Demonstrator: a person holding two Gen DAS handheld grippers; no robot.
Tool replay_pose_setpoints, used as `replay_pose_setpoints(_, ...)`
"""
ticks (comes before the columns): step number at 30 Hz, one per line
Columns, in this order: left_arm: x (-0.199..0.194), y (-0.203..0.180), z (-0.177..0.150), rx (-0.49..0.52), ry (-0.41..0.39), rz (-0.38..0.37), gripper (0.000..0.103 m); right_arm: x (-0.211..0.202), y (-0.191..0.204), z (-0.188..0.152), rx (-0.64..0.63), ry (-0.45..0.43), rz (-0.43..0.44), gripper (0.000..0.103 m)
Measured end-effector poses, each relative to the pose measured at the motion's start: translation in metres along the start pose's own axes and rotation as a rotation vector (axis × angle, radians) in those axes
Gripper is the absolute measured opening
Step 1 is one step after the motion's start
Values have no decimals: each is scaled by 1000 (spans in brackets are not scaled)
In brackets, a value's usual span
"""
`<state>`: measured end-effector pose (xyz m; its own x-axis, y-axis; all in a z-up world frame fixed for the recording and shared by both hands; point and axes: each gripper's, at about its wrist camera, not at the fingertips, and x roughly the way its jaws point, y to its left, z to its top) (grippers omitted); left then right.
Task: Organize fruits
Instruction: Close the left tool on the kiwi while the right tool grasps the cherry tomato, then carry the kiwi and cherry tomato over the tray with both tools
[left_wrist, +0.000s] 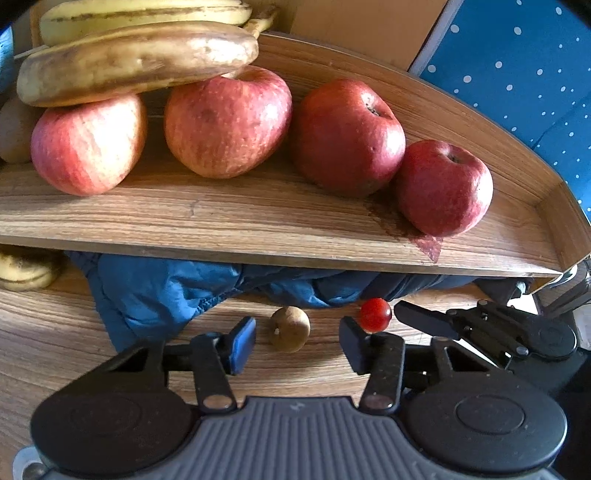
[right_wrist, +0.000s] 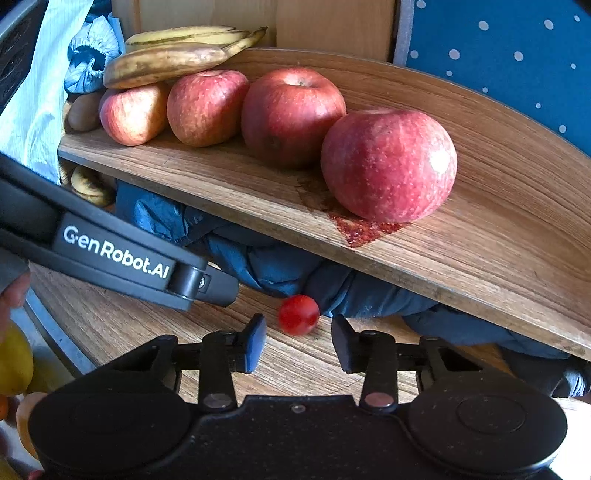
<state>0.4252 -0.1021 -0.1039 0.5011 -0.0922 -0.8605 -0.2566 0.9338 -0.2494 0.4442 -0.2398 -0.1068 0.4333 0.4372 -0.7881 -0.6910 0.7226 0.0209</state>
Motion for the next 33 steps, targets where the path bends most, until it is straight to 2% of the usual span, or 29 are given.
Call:
replay_pose_setpoints(9,12,0,-1,-10,14,11,41,1,3,0,-7,3,-11,30)
replay_pose_setpoints(13,15,2,-1,-12,14,21,28,4,6,1,-10,2,-18,26)
replay_pose_setpoints(22,8,7,-4,-15,4,33,27,-4,11,-2,-27,-6,-11,25)
replay_pose_setpoints(33,-23,14,-13,-16,-28,22,27,-35,29,-7,-41,-44,-20,25)
